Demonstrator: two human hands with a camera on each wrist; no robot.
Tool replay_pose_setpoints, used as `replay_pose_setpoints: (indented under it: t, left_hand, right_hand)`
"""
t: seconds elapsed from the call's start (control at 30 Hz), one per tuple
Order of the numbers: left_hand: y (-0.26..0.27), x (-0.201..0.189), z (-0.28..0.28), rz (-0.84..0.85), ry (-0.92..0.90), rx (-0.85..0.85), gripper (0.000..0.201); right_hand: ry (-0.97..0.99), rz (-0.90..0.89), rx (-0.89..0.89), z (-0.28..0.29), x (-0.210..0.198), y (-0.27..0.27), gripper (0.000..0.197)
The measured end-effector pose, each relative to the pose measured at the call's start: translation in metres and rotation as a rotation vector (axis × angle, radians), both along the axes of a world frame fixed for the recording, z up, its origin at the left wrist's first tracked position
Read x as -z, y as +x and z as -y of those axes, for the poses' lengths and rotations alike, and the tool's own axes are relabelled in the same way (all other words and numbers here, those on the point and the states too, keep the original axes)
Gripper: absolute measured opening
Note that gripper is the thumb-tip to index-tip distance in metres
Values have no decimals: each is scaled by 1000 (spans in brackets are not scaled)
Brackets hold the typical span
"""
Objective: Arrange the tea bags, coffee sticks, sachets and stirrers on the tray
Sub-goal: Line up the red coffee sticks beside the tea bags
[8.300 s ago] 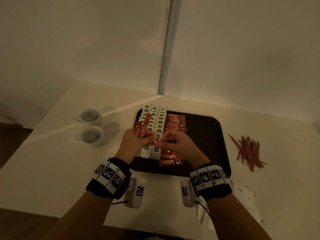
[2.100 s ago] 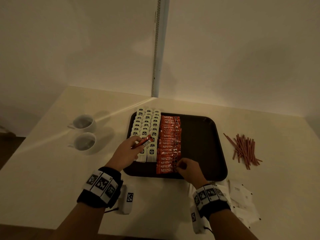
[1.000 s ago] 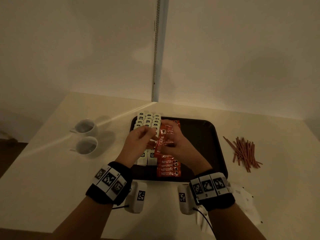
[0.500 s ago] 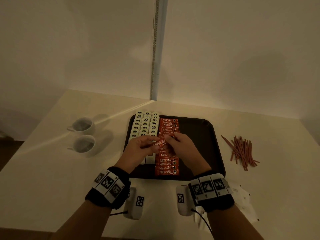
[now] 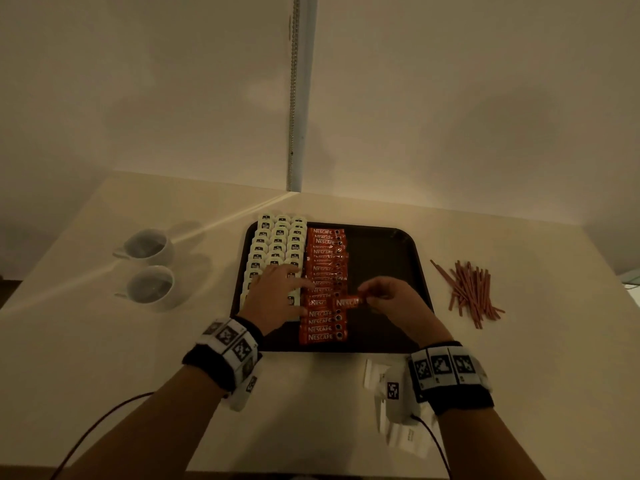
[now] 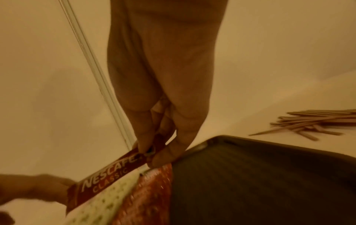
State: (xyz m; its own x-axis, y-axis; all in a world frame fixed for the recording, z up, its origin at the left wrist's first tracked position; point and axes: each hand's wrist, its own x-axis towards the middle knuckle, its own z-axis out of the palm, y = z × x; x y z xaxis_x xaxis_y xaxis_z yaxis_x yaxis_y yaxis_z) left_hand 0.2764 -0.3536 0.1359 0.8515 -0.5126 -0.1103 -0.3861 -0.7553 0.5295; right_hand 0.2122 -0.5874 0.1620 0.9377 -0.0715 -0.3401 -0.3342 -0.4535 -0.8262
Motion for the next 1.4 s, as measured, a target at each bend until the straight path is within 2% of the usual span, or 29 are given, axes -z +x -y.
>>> replay_pose_setpoints:
  t: [0.07,0.13,0.3,0.5,0.7,1.0,1.4]
  left_hand:
    - [-5,14,9,47,196,89,45]
    - [-10,27,15,56,268,143,43]
    - [-19,48,15,83,325,180,49]
    - [-22,58,14,110,345,173,47]
    - [-18,57,18,123,350,168,43]
    - [-16,52,16,127,325,172,44]
    - [-20,45,-8,94,109,-68,33]
  right_hand:
    - [-23,-64,1,5,20,-7,23]
    - [-47,-91,5,6,37,-14,23]
    - [-137,-69,-9,8,58,-24,20]
    - [-176,-92,-54,1,70,-28,20]
    - [-212,-114,-68,-11,79,-25,14]
    - [-226,-114,-21,-19,84,-18,17]
    - [-274,-44,-1,-28,84,-19,15]
